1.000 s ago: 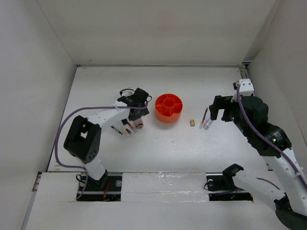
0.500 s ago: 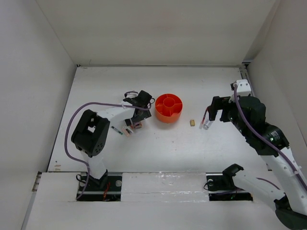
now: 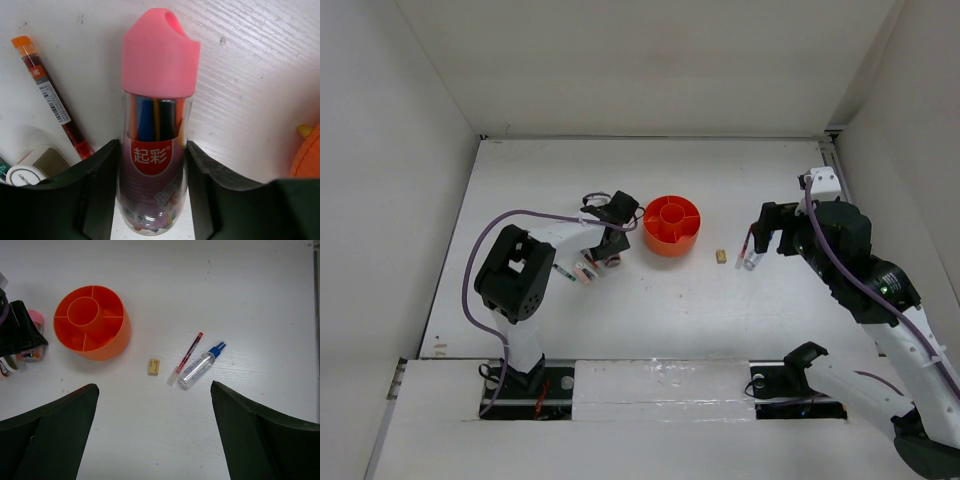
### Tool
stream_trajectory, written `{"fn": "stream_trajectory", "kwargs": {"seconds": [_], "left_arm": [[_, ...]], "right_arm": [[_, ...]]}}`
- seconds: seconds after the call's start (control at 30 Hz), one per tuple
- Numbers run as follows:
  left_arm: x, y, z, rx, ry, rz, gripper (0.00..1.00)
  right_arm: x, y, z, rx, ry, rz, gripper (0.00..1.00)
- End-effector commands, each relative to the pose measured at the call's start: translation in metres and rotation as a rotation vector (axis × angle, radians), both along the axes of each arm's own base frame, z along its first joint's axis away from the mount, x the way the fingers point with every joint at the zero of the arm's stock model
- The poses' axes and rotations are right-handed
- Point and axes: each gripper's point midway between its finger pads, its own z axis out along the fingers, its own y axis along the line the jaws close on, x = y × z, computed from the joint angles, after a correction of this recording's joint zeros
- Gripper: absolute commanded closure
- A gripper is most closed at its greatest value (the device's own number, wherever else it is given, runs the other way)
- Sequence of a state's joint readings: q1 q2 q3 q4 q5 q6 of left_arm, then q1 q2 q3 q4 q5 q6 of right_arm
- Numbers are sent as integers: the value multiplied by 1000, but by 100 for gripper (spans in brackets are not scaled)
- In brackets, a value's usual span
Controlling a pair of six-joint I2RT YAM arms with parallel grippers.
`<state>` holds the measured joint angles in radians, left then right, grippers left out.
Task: Sort the stationery into containers
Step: Pick up the stationery from the center of the board.
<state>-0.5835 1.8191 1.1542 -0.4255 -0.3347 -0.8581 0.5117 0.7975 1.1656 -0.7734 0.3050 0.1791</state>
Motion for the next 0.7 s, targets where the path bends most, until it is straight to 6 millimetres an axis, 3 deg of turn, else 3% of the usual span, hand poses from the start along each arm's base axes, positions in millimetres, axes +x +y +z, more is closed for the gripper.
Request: {"fn": "stream_trajectory", "kwargs": {"seconds": [0.0,0.03,0.07,0.17,0.3,0.43,0.57,0.63,0.67], "left_arm": [[-6,-1,-11,1,27,-1,68],[-6,-1,-11,1,27,-1,72],[-6,-1,-11,1,27,-1,84],[-5,-2,-9,-3,26,8,100],[4,-4,19,-20,-37,-17,100],[22,-3,74,-45,-187,-11,100],[28,9,154,-65,-367,6,100],[26,13,181,-82,-427,-2,100],[22,15,206,-112,-487,-23,100]], "right_arm": [[4,5,14,27,-56,16,0],[4,6,17,34,-63,25,0],[4,7,18,34,-63,25,0],[4,7,18,34,-63,25,0],[4,7,20,39,-71,25,0],[2,4,31,51,-99,16,0],[1,0,38,73,-106,-14,0],[2,7,42,92,-118,17,0],[-1,19,49,131,-144,84,0]]}}
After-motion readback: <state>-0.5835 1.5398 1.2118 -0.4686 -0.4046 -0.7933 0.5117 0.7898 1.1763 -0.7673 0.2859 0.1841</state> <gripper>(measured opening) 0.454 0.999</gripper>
